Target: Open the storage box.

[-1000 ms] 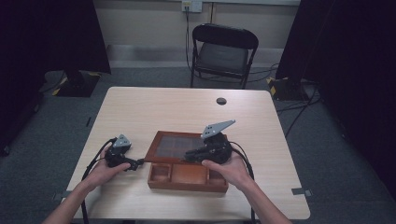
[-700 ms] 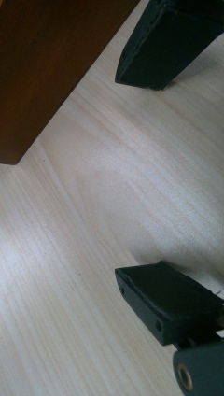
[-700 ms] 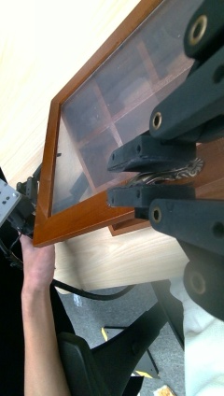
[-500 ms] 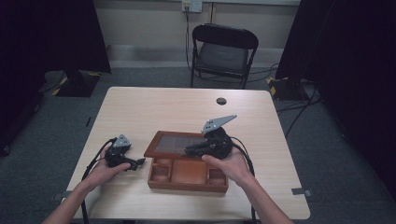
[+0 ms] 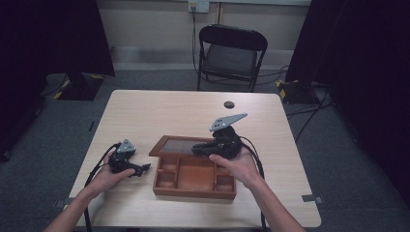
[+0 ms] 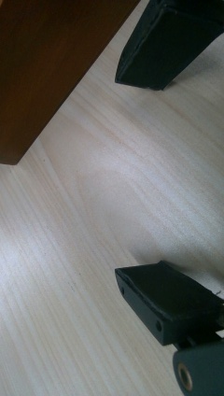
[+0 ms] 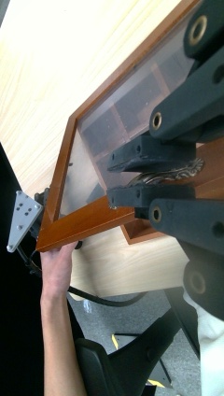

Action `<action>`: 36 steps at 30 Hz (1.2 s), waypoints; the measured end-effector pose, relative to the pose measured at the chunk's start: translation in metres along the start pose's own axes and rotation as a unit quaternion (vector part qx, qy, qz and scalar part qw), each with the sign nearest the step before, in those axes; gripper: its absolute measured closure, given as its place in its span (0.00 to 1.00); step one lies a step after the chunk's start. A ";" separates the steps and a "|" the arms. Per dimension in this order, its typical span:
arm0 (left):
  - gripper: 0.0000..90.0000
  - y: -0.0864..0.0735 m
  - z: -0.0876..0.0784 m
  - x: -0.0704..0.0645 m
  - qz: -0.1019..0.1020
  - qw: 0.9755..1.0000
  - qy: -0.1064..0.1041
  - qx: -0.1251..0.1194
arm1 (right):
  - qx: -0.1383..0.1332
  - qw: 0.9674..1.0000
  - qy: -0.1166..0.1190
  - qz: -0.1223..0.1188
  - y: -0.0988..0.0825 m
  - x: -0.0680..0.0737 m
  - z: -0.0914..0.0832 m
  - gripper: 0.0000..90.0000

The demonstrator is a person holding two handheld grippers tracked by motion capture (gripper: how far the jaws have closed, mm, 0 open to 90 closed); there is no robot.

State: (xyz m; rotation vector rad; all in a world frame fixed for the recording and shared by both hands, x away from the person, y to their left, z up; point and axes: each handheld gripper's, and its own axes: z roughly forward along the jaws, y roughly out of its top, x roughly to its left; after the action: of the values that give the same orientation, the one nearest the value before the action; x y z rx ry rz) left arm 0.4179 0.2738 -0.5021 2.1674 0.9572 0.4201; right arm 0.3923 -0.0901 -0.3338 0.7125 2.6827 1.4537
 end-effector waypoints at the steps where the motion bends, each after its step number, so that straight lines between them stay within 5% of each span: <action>1: 0.07 0.000 0.000 0.000 0.000 1.000 0.000 0.000 | 0.000 1.000 0.001 0.001 0.001 0.000 0.000 0.91; 36: 0.07 0.000 0.000 0.000 -0.002 1.000 -0.001 0.000 | -0.011 1.000 0.000 0.003 0.018 -0.013 -0.006 0.92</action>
State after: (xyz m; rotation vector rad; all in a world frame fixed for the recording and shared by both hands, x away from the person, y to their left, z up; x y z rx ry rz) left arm 0.4178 0.2737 -0.5022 2.1645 0.9594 0.4152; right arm 0.4097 -0.0915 -0.3186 0.7207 2.6636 1.4817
